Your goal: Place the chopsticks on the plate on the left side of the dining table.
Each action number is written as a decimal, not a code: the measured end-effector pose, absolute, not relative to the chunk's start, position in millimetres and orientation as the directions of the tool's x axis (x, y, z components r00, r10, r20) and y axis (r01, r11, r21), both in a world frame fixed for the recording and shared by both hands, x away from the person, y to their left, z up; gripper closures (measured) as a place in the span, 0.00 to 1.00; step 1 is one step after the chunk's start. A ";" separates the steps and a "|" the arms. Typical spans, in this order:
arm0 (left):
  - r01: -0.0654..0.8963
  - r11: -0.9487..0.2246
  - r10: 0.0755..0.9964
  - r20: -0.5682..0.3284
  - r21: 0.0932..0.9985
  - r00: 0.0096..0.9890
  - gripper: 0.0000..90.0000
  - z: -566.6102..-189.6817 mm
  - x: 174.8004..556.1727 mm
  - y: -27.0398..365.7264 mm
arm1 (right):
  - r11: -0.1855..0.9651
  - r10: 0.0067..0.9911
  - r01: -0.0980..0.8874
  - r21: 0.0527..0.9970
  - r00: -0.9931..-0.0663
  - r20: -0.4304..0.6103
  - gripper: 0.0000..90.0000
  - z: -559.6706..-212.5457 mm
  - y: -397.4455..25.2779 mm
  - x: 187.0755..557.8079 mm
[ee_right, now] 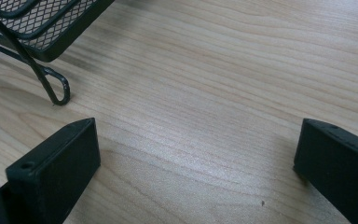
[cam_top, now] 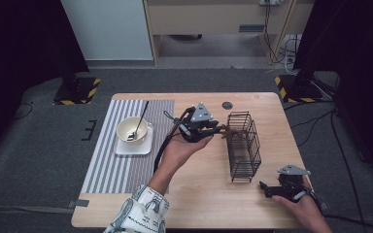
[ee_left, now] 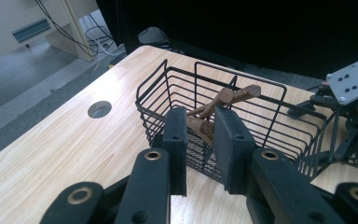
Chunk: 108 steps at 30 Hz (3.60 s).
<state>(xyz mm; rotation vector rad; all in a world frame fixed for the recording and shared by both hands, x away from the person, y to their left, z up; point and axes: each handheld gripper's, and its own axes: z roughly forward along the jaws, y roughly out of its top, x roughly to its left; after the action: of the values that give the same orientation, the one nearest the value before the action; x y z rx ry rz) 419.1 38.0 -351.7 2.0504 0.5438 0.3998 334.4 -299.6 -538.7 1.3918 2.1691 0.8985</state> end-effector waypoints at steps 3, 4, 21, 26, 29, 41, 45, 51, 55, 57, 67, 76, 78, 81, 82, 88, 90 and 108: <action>0.216 -0.472 0.530 0.079 0.854 0.844 0.84 -352.8 420.8 36.5 | 0.294 0.908 0.645 0.706 -0.418 0.003 0.00 -538.7 -299.6 334.4; 0.225 -0.470 0.531 0.070 0.853 0.844 0.84 -354.3 422.6 35.7 | 0.294 0.908 0.645 0.705 -0.418 0.003 0.00 -538.7 -299.6 334.4; 0.244 -0.476 0.543 0.064 0.845 0.838 0.83 -357.9 432.9 24.6 | 0.292 0.909 0.645 0.706 -0.417 0.005 0.00 -538.7 -299.5 334.4; 0.236 -0.496 0.541 0.085 0.836 0.837 0.91 -359.8 431.8 20.4 | 0.292 0.909 0.645 0.706 -0.417 0.005 0.00 -538.7 -299.5 334.4; 0.219 -0.515 0.545 0.119 0.829 0.830 0.92 -358.9 430.1 19.6 | 0.292 0.909 0.645 0.706 -0.417 0.005 0.00 -538.7 -299.5 334.4; 0.212 -0.429 0.562 0.075 0.878 0.824 0.93 -357.0 426.5 38.3 | 0.294 0.908 0.645 0.705 -0.418 0.004 0.00 -538.7 -299.6 334.4; 0.210 -0.383 0.560 0.046 0.900 0.827 0.93 -359.4 426.6 49.0 | 0.294 0.908 0.645 0.705 -0.418 0.003 0.00 -538.7 -299.6 334.4; 0.214 -0.335 0.566 0.015 0.918 0.824 0.93 -363.3 427.2 60.9 | 0.294 0.908 0.645 0.705 -0.418 0.003 0.00 -538.7 -299.6 334.4; 0.199 -0.319 0.568 0.019 0.927 0.823 0.93 -361.4 425.5 63.9 | 0.294 0.909 0.645 0.705 -0.418 0.003 0.00 -538.7 -299.6 334.3; 0.191 -0.320 0.565 0.026 0.928 0.824 0.93 -360.5 424.7 63.7 | 0.294 0.909 0.645 0.705 -0.418 0.004 0.00 -538.7 -299.6 334.3; 0.171 -0.305 0.563 0.032 0.937 0.826 0.93 -356.8 422.1 68.2 | 0.294 0.908 0.645 0.705 -0.418 0.003 0.00 -538.7 -299.6 334.4; 0.154 -0.247 0.553 0.009 0.957 0.833 0.93 -350.2 419.2 78.5 | 0.294 0.908 0.645 0.705 -0.418 0.003 0.00 -538.7 -299.6 334.4; 0.146 -0.244 0.553 0.014 0.959 0.833 0.93 -348.8 418.1 79.5 | 0.294 0.909 0.645 0.705 -0.418 0.003 0.00 -538.7 -299.6 334.4; 0.138 -0.221 0.549 0.007 0.965 0.836 0.93 -347.0 417.3 81.5 | 0.295 0.908 0.644 0.706 -0.419 0.003 0.00 -538.7 -299.7 334.4; 0.136 -0.216 0.548 0.005 0.967 0.836 0.93 -346.4 417.0 82.2 | 0.295 0.908 0.645 0.705 -0.418 0.003 0.00 -538.7 -299.7 334.4; 0.115 -0.153 0.554 -0.011 0.982 0.832 0.93 -344.8 416.0 85.3 | 0.294 0.908 0.645 0.705 -0.418 0.003 0.00 -538.7 -299.6 334.4; 0.111 -0.143 0.554 -0.013 0.983 0.832 0.93 -345.2 416.0 84.6 | 0.294 0.908 0.645 0.705 -0.418 0.003 0.00 -538.7 -299.6 334.4; 0.027 -0.244 0.618 0.134 0.969 0.775 0.93 -356.8 422.5 81.6 | 0.297 0.907 0.644 0.705 -0.421 0.002 0.00 -538.6 -299.9 334.6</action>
<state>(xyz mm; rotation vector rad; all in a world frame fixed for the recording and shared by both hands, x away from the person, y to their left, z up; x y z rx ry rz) 422.5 81.6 -356.8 1.7467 0.5060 0.6015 334.6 -299.9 -538.6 1.3881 2.1732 0.8978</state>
